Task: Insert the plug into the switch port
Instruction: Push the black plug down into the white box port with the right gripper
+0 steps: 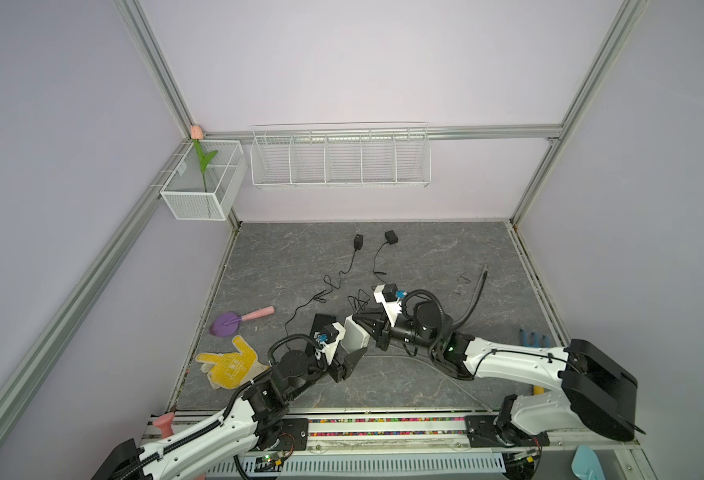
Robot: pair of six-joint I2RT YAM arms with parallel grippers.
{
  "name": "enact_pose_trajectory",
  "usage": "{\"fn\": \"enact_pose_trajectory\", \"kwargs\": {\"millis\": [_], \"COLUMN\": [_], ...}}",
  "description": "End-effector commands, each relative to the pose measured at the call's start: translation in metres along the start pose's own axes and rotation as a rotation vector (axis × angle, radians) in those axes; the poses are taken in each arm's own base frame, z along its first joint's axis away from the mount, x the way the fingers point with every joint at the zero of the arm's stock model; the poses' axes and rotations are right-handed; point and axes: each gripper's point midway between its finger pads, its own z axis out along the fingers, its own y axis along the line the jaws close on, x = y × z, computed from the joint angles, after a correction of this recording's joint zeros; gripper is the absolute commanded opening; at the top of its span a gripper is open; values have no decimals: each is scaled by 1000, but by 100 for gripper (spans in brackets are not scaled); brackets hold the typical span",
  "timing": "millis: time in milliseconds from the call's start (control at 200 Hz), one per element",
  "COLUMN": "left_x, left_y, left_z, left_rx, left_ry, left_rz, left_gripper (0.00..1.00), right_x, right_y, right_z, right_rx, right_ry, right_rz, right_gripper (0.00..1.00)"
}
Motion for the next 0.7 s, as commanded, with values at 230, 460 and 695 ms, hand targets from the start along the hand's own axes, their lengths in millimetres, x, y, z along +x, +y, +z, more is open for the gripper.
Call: {"fn": "enact_pose_trajectory", "kwargs": {"millis": [230,460,695], "left_x": [-170,-182,-194], "left_y": [1,-22,-28], "left_z": [-53,-61,-79], "left_rx": [-40,81,117], "left_ry": [-572,-558,-607], "left_rz": [-11,22,22], "left_gripper": [0,0,0], "right_x": [132,131,120], "right_y": [-14,-19,-19], "right_z": [-15,-24,-25], "right_rx": [44,7,-76], "right_ry": [460,485,467], "right_rz": [147,117,142], "right_gripper": [7,7,6]}}
